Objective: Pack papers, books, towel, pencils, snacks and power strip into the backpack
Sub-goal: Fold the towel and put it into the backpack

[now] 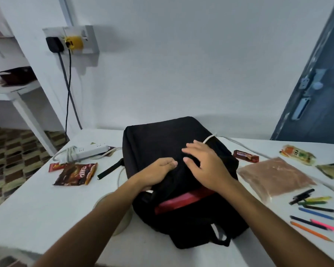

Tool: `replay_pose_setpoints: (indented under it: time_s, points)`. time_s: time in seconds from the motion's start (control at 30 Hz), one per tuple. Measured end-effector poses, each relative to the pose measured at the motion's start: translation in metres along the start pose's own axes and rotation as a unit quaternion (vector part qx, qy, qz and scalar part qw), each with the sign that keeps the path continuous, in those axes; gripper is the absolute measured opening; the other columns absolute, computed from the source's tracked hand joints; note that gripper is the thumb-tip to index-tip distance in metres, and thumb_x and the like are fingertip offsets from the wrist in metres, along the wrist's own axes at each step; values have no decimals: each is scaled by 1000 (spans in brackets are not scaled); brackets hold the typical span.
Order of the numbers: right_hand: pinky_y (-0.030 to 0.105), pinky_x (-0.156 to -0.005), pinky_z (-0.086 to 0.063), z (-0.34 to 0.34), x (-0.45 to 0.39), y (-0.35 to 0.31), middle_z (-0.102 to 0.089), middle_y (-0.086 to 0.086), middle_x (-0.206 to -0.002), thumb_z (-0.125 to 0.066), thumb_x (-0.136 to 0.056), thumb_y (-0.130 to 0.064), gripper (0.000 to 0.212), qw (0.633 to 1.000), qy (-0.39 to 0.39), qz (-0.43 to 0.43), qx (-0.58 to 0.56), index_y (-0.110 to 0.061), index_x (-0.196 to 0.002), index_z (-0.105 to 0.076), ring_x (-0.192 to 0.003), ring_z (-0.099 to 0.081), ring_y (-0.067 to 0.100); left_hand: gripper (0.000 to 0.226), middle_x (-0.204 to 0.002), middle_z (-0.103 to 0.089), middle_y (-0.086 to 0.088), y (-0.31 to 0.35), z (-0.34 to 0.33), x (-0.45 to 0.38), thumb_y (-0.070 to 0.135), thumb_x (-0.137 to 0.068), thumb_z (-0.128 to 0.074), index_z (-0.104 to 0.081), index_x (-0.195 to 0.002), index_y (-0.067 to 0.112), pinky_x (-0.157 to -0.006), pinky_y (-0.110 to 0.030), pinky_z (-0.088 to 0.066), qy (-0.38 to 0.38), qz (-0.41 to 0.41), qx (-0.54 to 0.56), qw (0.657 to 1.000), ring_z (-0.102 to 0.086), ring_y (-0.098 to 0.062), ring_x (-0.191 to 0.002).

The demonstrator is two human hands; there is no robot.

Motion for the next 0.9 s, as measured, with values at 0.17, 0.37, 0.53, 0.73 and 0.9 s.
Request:
replay_pose_setpoints:
  time_s: [0.17, 0.37, 0.53, 0.73, 0.9]
  points:
    - [29, -99, -32, -45, 27, 8, -70, -2, -104, -45, -89, -37, 37, 993, 9, 43, 107, -14, -105, -70, -104, -63, 18, 27, -64, -44, 0, -40, -12, 8, 19, -102, -43, -47, -76, 12, -51, -21, -33, 37, 41, 23, 998, -40, -8, -56]
    - [31, -90, -39, -59, 44, 20, -70, 0, -94, -46, -90, -27, 32, 993, 70, 34, 85, -9, -99, -70, -86, -64, 19, 32, -58, -47, 8, -37, -17, 13, 21, -98, -51, -51, -67, 18, -53, -18, -36, 90, 5, -60, 994, -42, 2, -49]
    - [30, -91, -38, -64, 48, 22, -70, 1, -94, -44, -89, -23, 31, 994, 83, 45, 63, -7, -98, -70, -88, -64, 20, 11, -73, -64, 8, -18, -6, 37, 21, -90, -64, -67, -85, 12, -67, -14, -46, 131, -82, -163, 974, -58, 0, -67]
    - [33, -93, -36, -63, 39, 15, -72, -1, -93, -48, -82, -22, 29, 997, 65, 8, 45, -12, -96, -71, -89, -67, 21, 22, -88, -64, 12, -17, 78, 98, 39, -77, -60, -66, -88, 21, -78, -21, -42, 248, -76, -351, 900, -54, -5, -87]
    - [48, -100, -39, -58, 26, -72, -68, 5, -100, -46, -72, -8, 34, 974, 90, 209, -14, -10, -93, -72, -103, -61, 24, 14, -99, -65, 4, -32, 118, 131, 14, -87, -64, -66, -100, 14, -76, -10, -39, 313, -5, -342, 886, -56, -8, -92]
Point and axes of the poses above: each hand's wrist, its own x-axis away from the middle knuckle, its own z-axis out of the back of the hand, y = z × x, the point moved 5 cm from there along -x, towards the middle knuckle
